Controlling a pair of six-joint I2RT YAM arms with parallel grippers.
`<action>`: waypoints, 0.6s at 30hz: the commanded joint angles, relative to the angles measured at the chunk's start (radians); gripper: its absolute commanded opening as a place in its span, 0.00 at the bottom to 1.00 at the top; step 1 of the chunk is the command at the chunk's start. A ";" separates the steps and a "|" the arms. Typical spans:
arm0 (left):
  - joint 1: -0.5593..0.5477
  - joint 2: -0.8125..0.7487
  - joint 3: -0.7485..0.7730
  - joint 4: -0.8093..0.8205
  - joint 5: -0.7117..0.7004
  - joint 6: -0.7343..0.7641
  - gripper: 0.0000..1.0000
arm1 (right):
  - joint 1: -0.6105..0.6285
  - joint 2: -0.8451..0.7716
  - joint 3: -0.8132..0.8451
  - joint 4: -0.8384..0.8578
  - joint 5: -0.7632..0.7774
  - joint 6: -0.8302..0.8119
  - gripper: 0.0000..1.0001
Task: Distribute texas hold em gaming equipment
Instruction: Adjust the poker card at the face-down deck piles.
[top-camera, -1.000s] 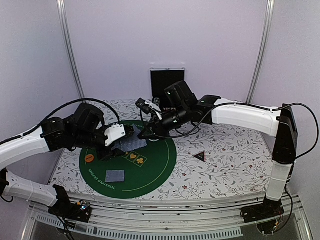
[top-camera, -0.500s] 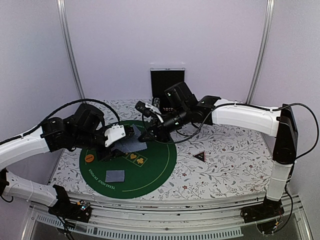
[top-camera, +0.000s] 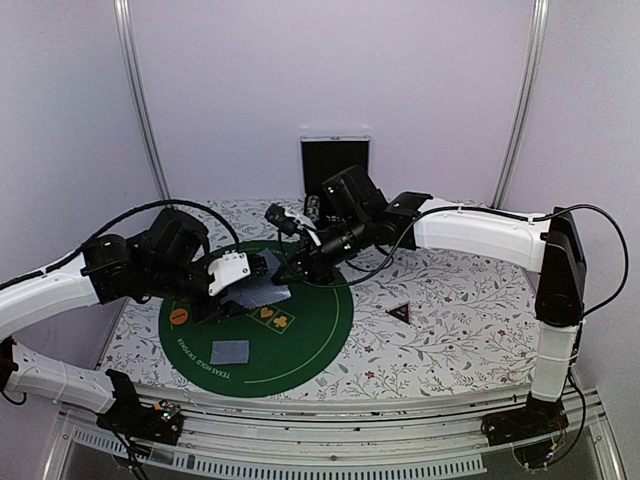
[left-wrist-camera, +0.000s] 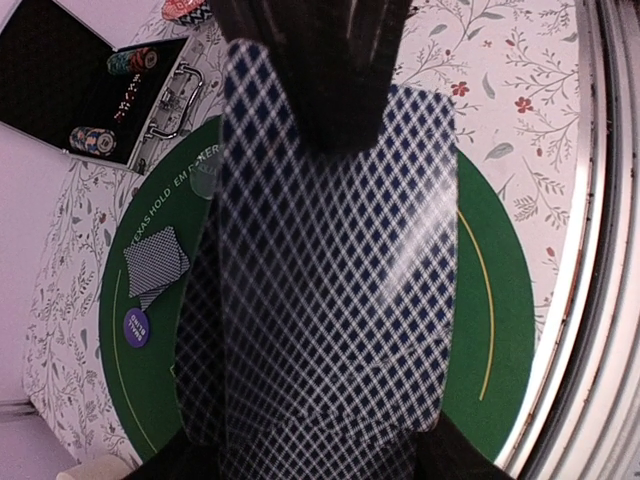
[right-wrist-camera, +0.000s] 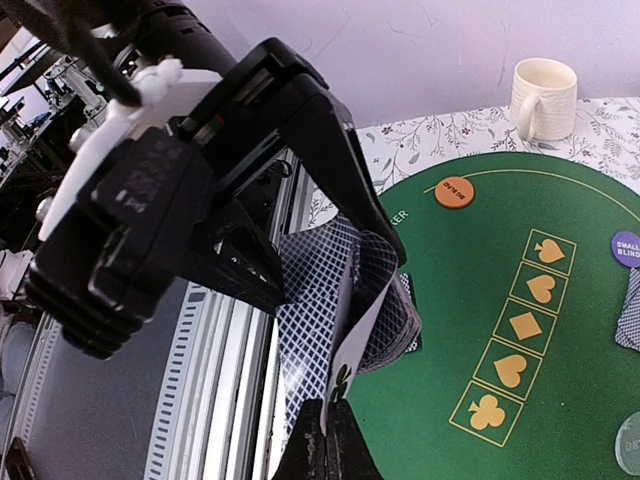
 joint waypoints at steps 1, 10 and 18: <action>-0.011 -0.006 0.018 0.084 0.049 0.008 0.55 | 0.023 0.067 0.040 0.056 -0.015 0.042 0.02; -0.013 -0.021 0.012 0.101 0.057 0.005 0.54 | 0.022 0.101 0.044 0.132 0.088 0.160 0.13; -0.012 -0.031 -0.002 0.108 0.049 0.012 0.54 | 0.017 0.046 -0.009 0.148 0.172 0.232 0.18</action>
